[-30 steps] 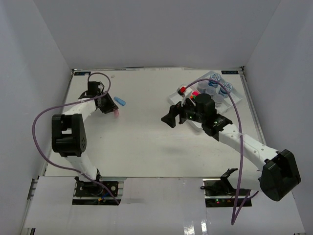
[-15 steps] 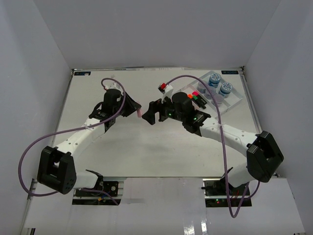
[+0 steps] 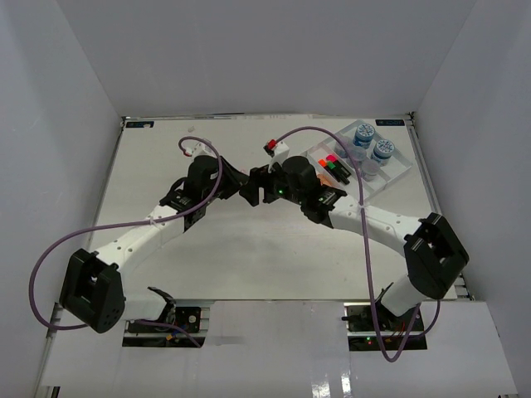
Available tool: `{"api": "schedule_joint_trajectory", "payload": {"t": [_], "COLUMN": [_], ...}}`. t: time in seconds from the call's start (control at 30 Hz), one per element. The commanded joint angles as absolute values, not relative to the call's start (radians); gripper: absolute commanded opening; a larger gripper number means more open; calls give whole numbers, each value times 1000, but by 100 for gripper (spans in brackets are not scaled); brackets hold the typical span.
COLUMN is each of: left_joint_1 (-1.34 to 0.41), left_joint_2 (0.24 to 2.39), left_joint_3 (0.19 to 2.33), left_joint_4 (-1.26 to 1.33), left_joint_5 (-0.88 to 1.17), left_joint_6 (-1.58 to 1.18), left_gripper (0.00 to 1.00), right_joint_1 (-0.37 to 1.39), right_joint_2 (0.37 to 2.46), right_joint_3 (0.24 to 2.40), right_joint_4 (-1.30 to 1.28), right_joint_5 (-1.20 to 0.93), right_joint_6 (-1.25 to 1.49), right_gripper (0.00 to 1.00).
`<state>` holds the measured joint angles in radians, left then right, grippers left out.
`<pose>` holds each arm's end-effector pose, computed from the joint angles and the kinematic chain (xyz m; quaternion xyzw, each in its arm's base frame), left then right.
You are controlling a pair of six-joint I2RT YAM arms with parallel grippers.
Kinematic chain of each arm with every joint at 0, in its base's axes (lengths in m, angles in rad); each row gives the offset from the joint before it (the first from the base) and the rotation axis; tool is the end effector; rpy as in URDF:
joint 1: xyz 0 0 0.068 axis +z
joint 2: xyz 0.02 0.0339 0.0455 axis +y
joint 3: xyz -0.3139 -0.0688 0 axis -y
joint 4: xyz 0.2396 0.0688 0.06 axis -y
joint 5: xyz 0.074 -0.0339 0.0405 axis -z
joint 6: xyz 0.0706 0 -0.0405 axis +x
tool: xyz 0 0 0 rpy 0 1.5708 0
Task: Sort the stationery into containers
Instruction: Pick up the stationery from the center of the board, then place the stationery in the storage box.
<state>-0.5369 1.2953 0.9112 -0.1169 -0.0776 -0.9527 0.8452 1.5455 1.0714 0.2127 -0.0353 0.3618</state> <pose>0.2656 -0.1517 0.3121 -0.1968 0.8371 -0.3207 0.3971 0.2584 0.2951 0.3339 -0.2003 0.7675 0.3571 0.4933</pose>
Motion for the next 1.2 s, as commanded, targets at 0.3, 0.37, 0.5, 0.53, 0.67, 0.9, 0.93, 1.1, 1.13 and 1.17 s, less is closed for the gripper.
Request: {"api": "schedule_joint_trajectory", "payload": {"t": [0.3,0.37,0.5,0.53,0.67,0.9,0.93,1.1,1.13,1.17], "left_joint_1": [-577,-578,-578,-578,-577,-546,-543,-497,-482,-474], "left_joint_2": [1238,1239,1241,1239,1238,1264,1272,1331,1344,1356], "left_joint_3": [914,913,905,902,910,980,985,1017,1020,1023], "left_joint_4": [-81,-81,-84,-83,-103,-256,-270,-374,-383,-391], "left_joint_5": [-127,-126,-138,-149,-195,-324,-336,-353,-350,-345], "left_joint_6": [-966,-963,-951,-947,-922,-881,-876,-865,-865,-867], "left_gripper": [21,22,29,41,73,98,98,98,98,98], "right_joint_1": [851,850,848,844,824,698,675,554,545,535], "right_joint_2": [1583,1578,1560,1556,1537,1488,1486,1499,1503,1511], "right_joint_3": [1129,1123,1100,1088,1034,905,897,865,865,867], "right_joint_4": [279,281,275,269,258,210,198,152,147,140], "right_joint_5": [-15,-9,43,51,92,187,196,206,207,212], "right_joint_6": [353,350,327,318,278,145,124,17,-27,-41], "right_gripper": [38,27,12,9,8,8,8,11,13,14]}}
